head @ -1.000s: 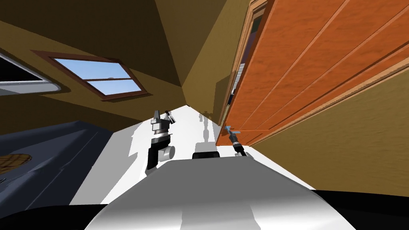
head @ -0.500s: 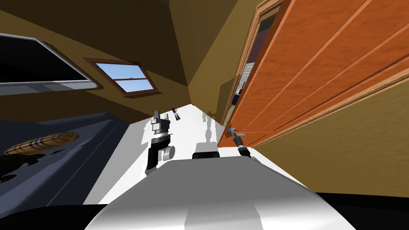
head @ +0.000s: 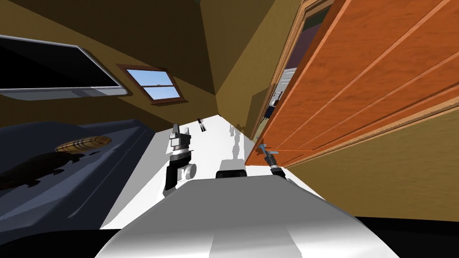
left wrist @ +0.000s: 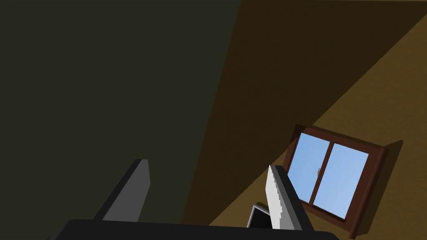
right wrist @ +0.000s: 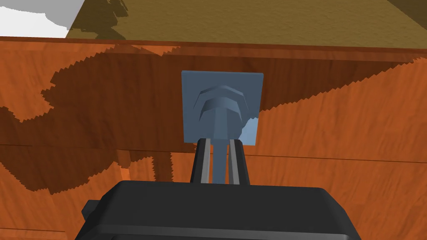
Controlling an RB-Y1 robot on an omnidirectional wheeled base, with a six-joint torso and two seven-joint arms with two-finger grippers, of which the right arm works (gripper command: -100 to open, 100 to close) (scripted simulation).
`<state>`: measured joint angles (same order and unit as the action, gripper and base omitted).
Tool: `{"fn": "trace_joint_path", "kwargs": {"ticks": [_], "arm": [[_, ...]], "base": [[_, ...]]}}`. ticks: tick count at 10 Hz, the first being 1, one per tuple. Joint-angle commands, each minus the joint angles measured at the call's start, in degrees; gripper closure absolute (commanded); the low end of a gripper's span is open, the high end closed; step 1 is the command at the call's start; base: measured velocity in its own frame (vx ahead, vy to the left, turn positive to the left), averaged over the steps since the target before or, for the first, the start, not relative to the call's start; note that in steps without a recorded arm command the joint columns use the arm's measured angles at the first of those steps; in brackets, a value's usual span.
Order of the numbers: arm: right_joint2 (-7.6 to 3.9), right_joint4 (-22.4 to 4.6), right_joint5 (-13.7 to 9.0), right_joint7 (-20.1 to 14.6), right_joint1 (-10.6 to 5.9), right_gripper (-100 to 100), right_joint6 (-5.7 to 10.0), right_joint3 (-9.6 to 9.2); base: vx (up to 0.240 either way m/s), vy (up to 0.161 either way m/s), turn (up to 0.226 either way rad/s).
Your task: Pull the door open
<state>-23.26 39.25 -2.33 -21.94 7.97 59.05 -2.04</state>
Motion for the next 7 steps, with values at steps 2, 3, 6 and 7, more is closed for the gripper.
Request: {"fn": "trace_joint_path", "kwargs": {"ticks": [2,3,6,7], "arm": [[-1.43,-2.34,-0.38,-1.19,0.75,100,2.73,0.39],[-0.61,-1.19,-0.11,-0.67,0.71,100,1.72,0.0],[-1.79,-2.59,0.0,-1.76,2.66,100,5.35,-0.4],[-2.02,-2.84,0.01,-1.94,2.97,100,5.99,-0.45]], "base": [[-0.119,-0.027,0.117],[-0.055,-0.014,0.043],[-0.158,-0.049,0.167],[-0.165,-0.054,0.113]]}}
